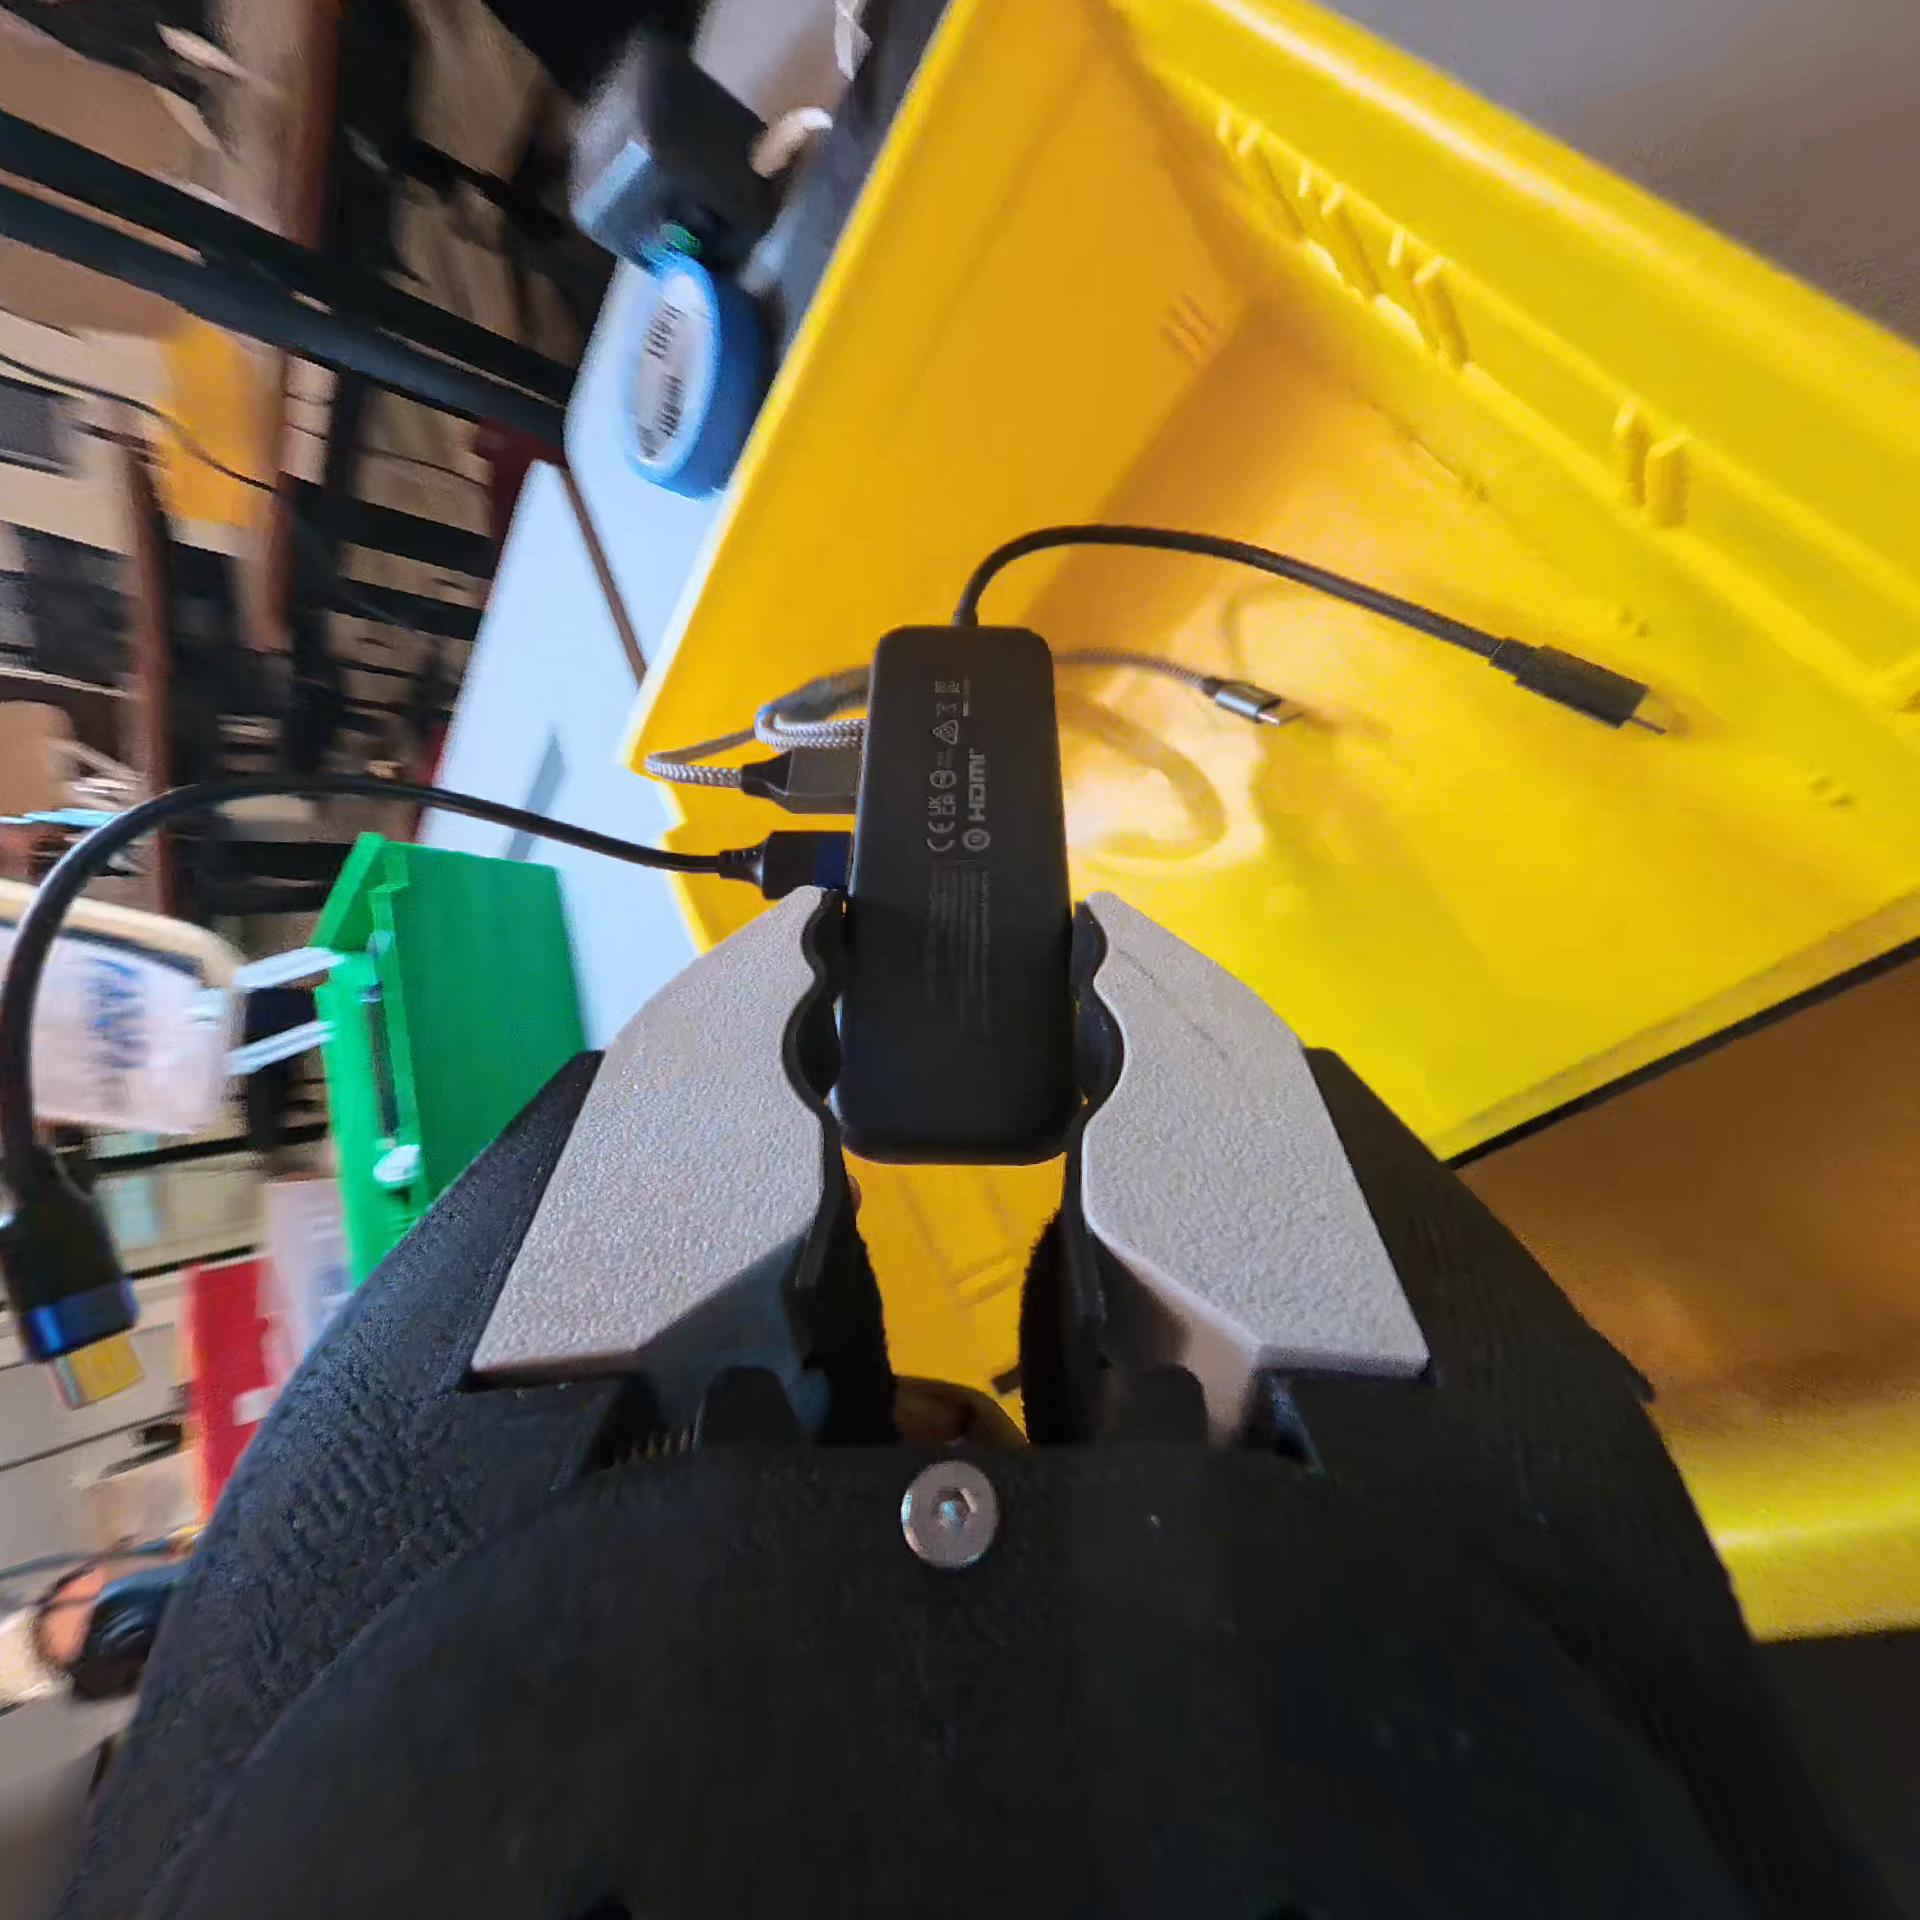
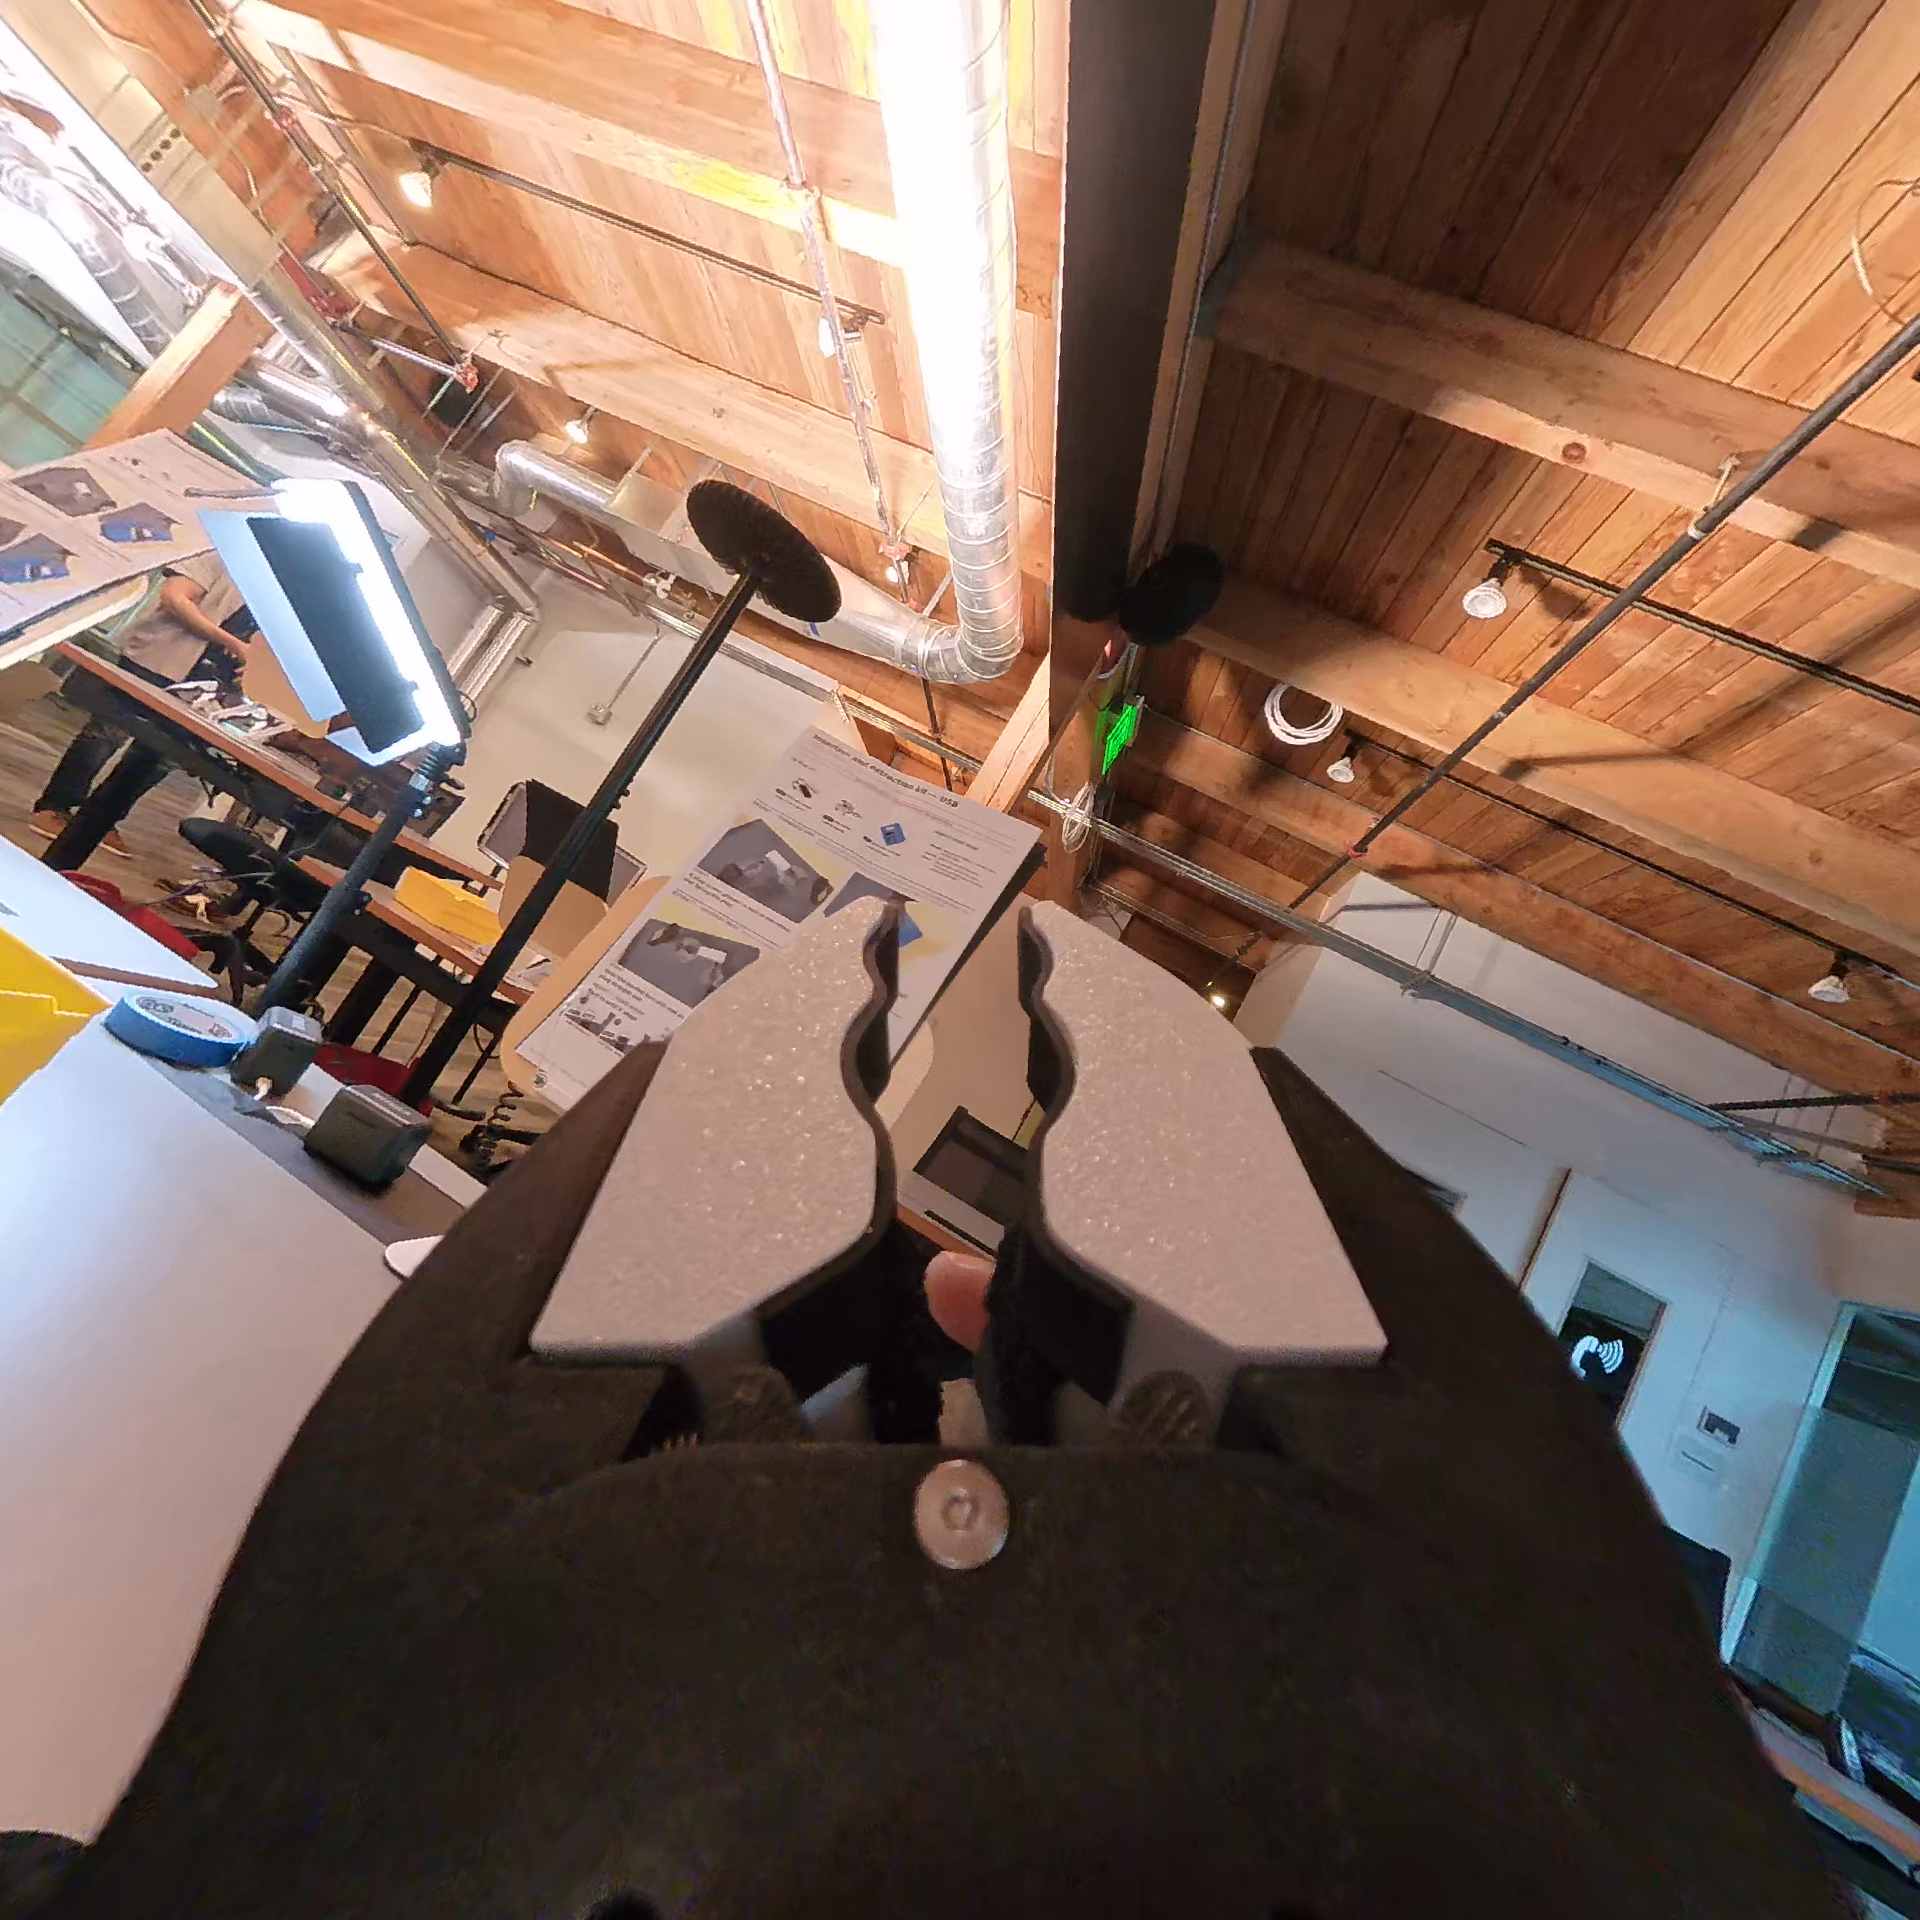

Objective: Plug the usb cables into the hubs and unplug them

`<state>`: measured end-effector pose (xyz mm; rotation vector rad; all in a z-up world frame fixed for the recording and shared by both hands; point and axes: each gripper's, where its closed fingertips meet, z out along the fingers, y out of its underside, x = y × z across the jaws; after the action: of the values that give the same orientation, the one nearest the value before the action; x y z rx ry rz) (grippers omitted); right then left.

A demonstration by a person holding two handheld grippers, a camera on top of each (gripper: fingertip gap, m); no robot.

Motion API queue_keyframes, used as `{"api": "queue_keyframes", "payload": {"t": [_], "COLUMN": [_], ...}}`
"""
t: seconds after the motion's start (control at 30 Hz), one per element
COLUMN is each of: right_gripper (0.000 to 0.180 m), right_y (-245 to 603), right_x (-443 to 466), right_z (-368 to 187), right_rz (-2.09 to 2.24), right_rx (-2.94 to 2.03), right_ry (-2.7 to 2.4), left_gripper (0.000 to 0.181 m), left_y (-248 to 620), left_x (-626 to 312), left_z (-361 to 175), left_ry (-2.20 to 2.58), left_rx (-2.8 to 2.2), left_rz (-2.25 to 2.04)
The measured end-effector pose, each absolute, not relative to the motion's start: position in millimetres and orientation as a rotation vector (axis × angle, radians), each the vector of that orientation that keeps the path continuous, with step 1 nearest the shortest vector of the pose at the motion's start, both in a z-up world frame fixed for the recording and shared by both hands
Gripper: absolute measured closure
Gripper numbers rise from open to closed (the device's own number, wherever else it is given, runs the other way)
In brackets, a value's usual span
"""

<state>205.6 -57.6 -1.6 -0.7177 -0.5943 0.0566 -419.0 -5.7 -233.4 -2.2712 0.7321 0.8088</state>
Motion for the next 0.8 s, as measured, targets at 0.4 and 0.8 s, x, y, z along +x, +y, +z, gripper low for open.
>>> {"api": "queue_keyframes", "payload": {"t": [0.4,0.8], "right_gripper": [0.158,0.158], "right_y": [-56,-57], "right_x": [191,167], "right_z": [-6,-11], "right_rz": [0.039,0.062], "right_rx": [-0.723,-0.723], "right_ry": [-0.659,-0.736], "left_gripper": [0.139,0.18], "left_y": [-2,-19], "left_x": [-388,-313], "left_z": [-179,-91], "left_ry": [0.737,0.609], "left_rx": [-1.815,-1.288], "left_rz": [1.185,1.227]}}
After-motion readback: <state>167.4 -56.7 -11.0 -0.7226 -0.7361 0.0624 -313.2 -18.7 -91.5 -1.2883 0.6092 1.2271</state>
